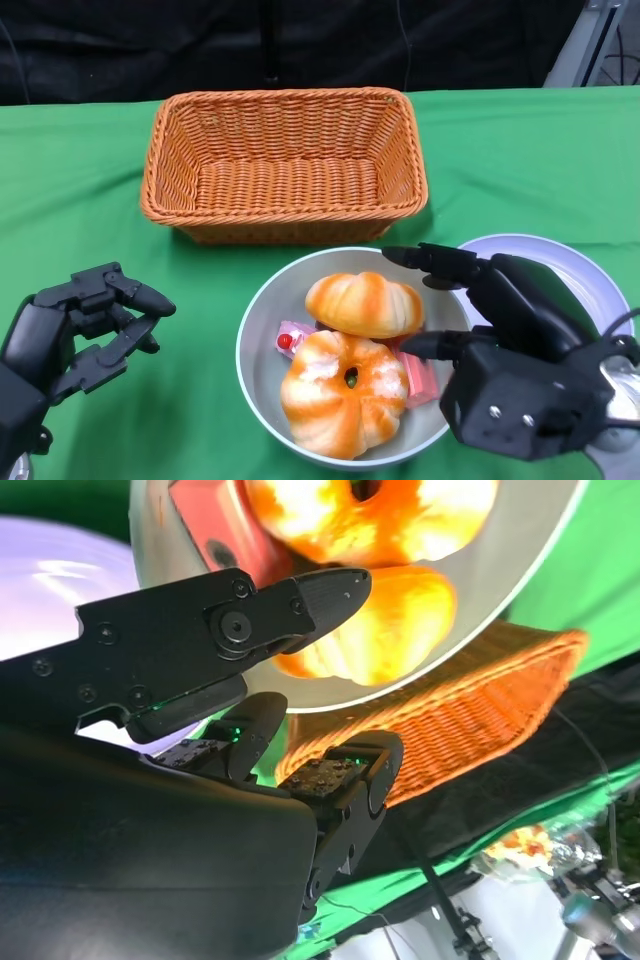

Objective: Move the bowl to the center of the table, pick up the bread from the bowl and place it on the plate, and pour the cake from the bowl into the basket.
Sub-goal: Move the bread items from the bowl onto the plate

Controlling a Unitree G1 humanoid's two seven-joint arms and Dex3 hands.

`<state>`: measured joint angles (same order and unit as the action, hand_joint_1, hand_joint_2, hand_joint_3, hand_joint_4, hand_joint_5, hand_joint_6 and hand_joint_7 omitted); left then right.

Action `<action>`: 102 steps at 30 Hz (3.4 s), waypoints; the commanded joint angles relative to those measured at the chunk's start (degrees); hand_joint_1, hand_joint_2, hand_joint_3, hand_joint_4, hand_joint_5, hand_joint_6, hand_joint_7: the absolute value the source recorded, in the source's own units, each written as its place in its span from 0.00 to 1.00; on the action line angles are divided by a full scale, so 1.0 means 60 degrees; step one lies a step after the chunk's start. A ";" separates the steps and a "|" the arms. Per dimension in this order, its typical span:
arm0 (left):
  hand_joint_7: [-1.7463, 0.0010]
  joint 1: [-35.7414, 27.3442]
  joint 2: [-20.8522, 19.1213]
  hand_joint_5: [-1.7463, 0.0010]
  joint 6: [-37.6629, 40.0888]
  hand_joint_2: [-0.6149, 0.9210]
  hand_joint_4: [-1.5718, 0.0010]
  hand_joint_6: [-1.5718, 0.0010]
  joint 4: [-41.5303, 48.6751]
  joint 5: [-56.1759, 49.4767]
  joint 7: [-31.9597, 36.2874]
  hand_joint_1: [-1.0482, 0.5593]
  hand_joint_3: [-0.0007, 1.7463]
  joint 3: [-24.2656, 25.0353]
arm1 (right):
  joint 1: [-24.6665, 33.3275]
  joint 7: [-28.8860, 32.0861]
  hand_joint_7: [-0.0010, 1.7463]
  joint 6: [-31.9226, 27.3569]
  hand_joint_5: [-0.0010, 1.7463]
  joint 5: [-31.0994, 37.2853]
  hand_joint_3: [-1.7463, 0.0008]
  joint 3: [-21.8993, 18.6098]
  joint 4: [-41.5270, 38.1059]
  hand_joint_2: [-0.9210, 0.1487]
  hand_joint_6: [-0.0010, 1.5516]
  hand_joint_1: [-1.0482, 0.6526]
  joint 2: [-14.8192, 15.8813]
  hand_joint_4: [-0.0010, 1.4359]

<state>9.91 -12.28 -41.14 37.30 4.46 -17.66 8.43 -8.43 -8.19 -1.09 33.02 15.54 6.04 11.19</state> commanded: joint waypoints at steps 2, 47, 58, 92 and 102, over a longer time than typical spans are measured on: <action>0.39 -0.0010 -0.0174 0.21 -0.0103 1.00 0.50 0.49 0.0065 0.0006 0.0007 0.56 0.22 0.0012 | -0.0235 0.0344 0.01 0.0255 0.15 0.0124 0.96 0.0252 -0.0491 0.00 0.32 0.22 0.0035 0.46; 0.40 -0.0062 -0.0203 0.20 0.0077 0.99 0.51 0.47 0.0135 0.0074 -0.0174 0.58 0.26 -0.0154 | -0.1469 0.3128 0.02 0.0213 0.45 0.1948 1.00 0.1690 -0.3041 0.06 0.52 0.44 -0.0621 0.62; 0.40 -0.0054 -0.0204 0.20 -0.0148 0.98 0.50 0.47 0.0243 0.0007 -0.0203 0.57 0.26 -0.0173 | -0.2009 0.4809 0.04 0.1536 0.58 0.2127 1.00 0.2048 -0.4780 0.09 0.75 0.50 -0.0444 0.60; 0.40 -0.0055 -0.0216 0.20 0.0025 1.00 0.50 0.48 0.0163 -0.0238 -0.0074 0.55 0.22 -0.0164 | 0.0137 0.2929 0.09 0.3710 0.87 -0.1254 1.00 -0.0273 -0.0787 0.03 0.74 0.60 -0.0168 0.48; 0.42 0.0066 -0.0209 0.21 0.0071 1.00 0.50 0.47 0.0345 -0.0154 -0.0131 0.55 0.22 -0.0122 | 0.1266 0.2675 0.46 0.3706 0.81 -0.1409 1.00 -0.1343 0.0331 0.03 0.54 0.62 0.0166 0.50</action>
<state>9.91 -12.49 -40.69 38.77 2.70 -18.53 7.24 -1.69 7.63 21.46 25.11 8.96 6.72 11.41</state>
